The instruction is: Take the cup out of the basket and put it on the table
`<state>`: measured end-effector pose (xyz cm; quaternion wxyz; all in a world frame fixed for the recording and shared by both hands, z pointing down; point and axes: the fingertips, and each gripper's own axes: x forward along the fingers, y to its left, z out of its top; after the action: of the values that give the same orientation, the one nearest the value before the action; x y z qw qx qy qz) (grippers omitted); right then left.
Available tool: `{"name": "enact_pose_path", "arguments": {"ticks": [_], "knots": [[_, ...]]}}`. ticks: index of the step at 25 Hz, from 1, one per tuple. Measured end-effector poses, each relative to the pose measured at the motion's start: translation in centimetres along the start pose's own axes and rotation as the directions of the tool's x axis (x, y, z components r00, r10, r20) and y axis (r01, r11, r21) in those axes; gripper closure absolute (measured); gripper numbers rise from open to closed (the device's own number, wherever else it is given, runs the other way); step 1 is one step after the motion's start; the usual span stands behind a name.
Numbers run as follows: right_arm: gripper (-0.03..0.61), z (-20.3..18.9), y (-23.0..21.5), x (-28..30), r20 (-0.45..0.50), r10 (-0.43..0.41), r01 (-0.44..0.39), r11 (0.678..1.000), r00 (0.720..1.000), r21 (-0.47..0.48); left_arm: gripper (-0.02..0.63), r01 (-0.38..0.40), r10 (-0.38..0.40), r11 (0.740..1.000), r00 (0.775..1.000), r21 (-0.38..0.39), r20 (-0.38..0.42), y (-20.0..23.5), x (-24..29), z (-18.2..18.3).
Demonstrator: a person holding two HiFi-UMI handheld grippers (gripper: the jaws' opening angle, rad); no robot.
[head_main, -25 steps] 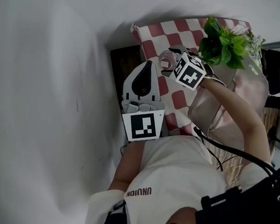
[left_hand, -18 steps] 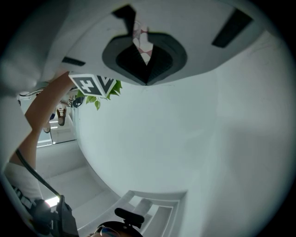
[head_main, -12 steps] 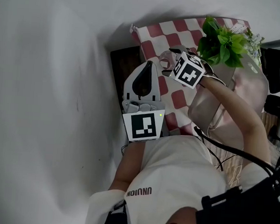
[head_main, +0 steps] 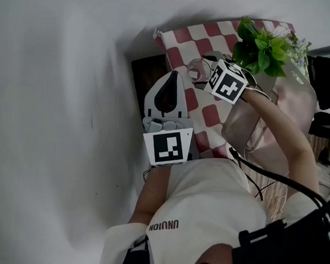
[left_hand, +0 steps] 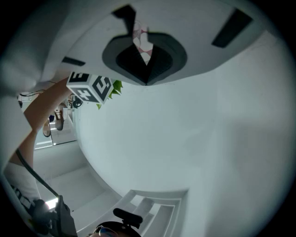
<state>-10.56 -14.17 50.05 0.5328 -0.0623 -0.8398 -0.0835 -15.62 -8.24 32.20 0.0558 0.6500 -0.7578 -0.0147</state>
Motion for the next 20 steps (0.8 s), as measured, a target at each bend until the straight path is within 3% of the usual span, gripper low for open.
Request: {"name": "enact_pose_path", "arguments": {"ticks": [7,14,15,17,18,20], "knots": [[0.172,2.5,-0.3,-5.8,0.149,-0.079,0.075,0.997,0.986,0.029,0.604,0.001,-0.001,1.000,1.000,0.011,0.004,-0.5,-0.2,0.5],[0.177,5.6,0.1,-12.1,0.346,-0.205,0.178,0.978,0.915,0.109,0.604,-0.005,0.004,1.000,1.000,0.028,0.008,-1.0,-0.4,1.1],[0.197,5.9,0.2,-12.9,0.369,-0.233,0.201,0.972,0.900,0.123,0.604,-0.005,0.005,0.999,1.000,0.032,0.008,-1.2,-0.5,1.2],[0.391,6.3,0.1,-14.4,0.409,-0.312,0.269,0.950,0.858,0.160,0.604,-0.005,0.005,0.999,1.000,0.038,0.009,-1.4,-0.6,1.3],[0.455,6.4,0.1,-15.1,0.422,-0.346,0.299,0.938,0.838,0.175,0.604,-0.006,0.006,0.999,1.000,0.038,0.009,-1.5,-0.7,1.4],[0.517,6.5,0.3,-15.9,0.440,-0.387,0.330,0.922,0.811,0.202,0.604,-0.008,0.008,0.999,1.000,0.039,0.008,-1.6,-0.9,1.4]]}}
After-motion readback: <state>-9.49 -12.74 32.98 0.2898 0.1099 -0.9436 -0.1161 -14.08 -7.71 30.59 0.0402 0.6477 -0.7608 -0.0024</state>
